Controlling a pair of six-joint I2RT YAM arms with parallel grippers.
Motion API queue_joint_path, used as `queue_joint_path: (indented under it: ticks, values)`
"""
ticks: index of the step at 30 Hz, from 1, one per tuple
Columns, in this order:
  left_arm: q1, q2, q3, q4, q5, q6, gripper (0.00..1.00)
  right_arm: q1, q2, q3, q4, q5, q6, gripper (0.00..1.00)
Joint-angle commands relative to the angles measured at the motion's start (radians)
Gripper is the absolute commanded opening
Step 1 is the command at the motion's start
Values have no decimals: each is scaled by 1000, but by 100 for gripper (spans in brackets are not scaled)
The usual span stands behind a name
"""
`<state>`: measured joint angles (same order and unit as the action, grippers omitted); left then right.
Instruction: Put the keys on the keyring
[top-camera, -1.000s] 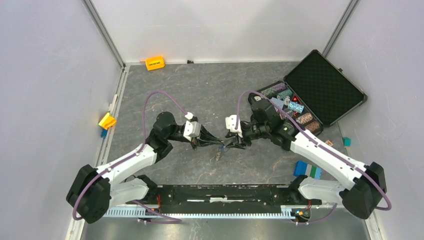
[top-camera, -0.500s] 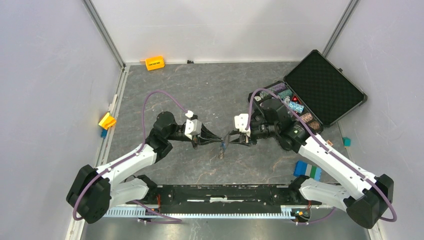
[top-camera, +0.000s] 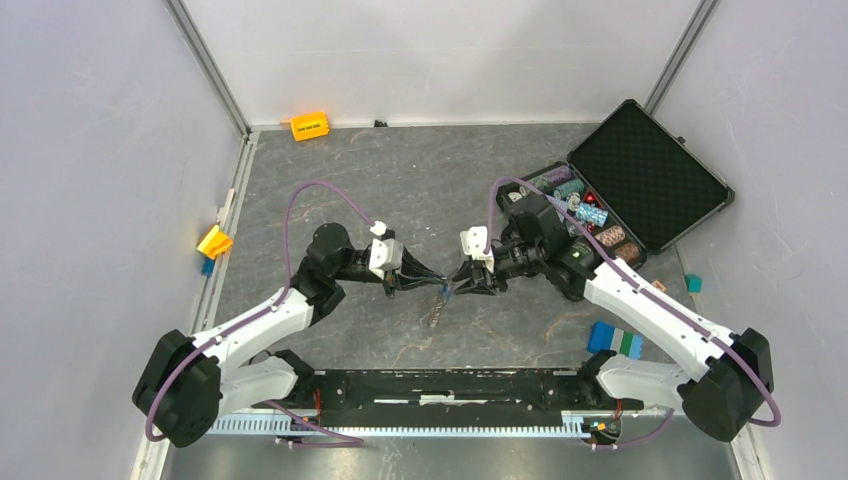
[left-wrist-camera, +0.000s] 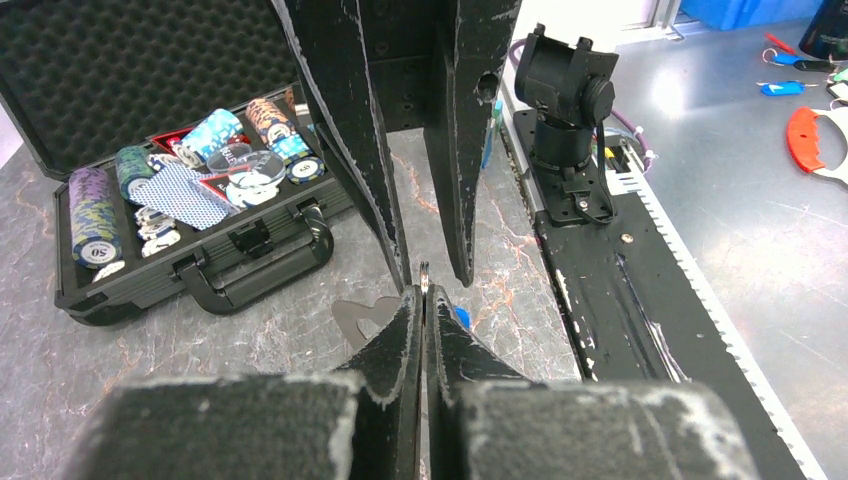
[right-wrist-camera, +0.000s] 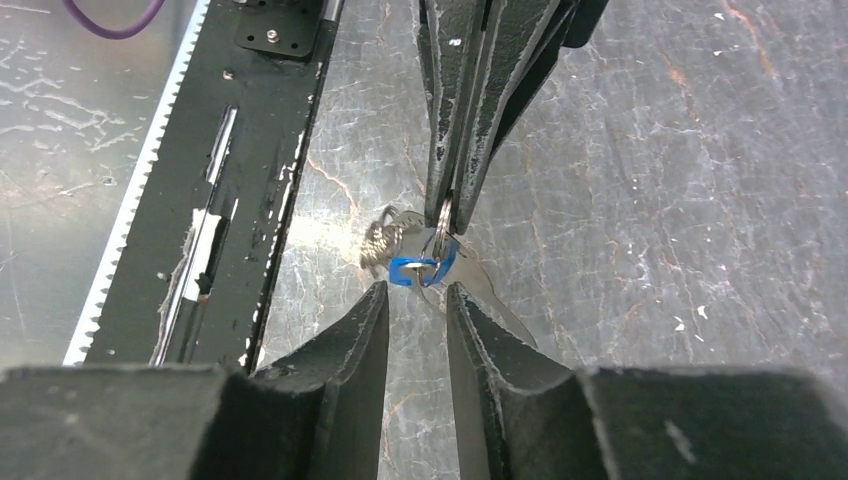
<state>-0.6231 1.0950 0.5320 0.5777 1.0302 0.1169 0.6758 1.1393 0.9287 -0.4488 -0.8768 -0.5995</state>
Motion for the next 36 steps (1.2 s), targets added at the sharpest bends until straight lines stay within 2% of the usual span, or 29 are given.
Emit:
queue_joint_path:
  ticks: [1, 15, 26, 30, 36]
  values:
    - [5, -26, 12, 32, 4, 13, 2, -4, 20, 19, 22, -62, 17, 32]
    - [4, -19, 12, 31, 8, 12, 2, -4, 45, 40, 37, -59, 52, 24]
    - [5, -15, 11, 30, 21, 12, 2, -5, 56, 53, 47, -40, 77, 25]
    - [4, -16, 10, 28, 23, 13, 2, -5, 57, 56, 45, -40, 76, 19]
    - [5, -20, 10, 28, 41, 16, 2, -6, 62, 47, 50, -28, 76, 4]
